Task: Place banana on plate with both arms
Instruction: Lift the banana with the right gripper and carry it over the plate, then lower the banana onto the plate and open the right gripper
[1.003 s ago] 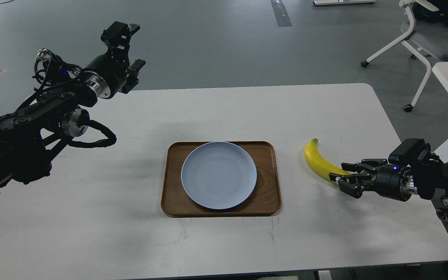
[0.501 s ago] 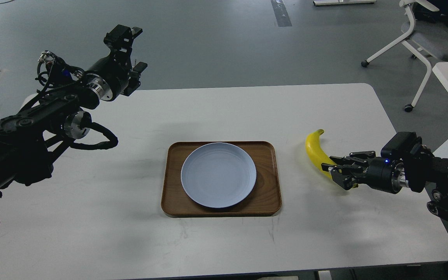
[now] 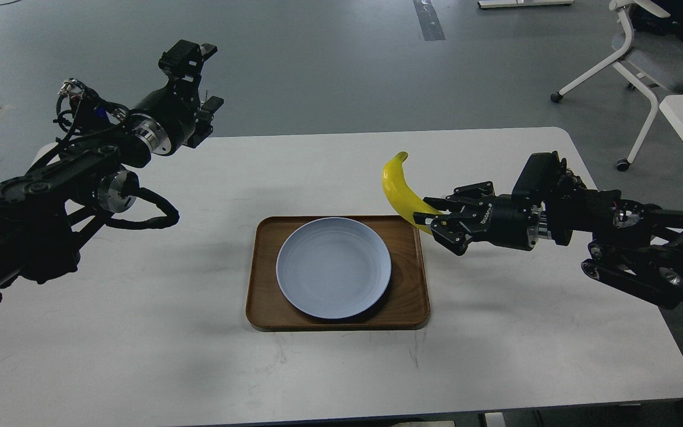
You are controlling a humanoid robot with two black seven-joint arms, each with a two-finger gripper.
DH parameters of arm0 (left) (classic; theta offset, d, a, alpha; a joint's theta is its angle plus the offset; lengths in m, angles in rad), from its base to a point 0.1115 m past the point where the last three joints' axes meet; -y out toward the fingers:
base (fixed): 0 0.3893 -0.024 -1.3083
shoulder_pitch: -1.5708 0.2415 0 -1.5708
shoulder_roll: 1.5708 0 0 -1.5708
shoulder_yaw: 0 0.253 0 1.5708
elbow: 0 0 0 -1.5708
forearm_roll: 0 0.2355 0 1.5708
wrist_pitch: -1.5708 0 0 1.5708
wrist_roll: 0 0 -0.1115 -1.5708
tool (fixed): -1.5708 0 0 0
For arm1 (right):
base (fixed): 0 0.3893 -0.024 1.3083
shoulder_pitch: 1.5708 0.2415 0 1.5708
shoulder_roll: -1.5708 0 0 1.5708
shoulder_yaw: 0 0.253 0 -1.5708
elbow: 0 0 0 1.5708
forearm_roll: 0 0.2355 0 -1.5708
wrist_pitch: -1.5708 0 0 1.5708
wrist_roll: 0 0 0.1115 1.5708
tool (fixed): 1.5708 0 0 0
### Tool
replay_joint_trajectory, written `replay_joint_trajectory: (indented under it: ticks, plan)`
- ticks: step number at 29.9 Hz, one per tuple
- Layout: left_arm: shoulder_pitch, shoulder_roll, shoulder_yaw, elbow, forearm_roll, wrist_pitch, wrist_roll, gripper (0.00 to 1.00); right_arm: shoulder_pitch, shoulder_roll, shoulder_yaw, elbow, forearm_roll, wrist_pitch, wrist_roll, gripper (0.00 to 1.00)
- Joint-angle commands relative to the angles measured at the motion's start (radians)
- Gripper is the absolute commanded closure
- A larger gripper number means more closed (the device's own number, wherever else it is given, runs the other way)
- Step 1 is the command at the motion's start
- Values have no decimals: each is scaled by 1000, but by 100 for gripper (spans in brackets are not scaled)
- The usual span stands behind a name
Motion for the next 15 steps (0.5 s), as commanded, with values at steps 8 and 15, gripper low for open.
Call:
replay_joint_trajectory:
  ticks: [8,15]
  plan:
    - [8,2,-2,0,-2,18,-1,2,0,244,-82,-123,3,1,0,94]
    - [22,20,-3,0,-2,18,-1,2,-3,327,-91,-175,13,4,0,78]
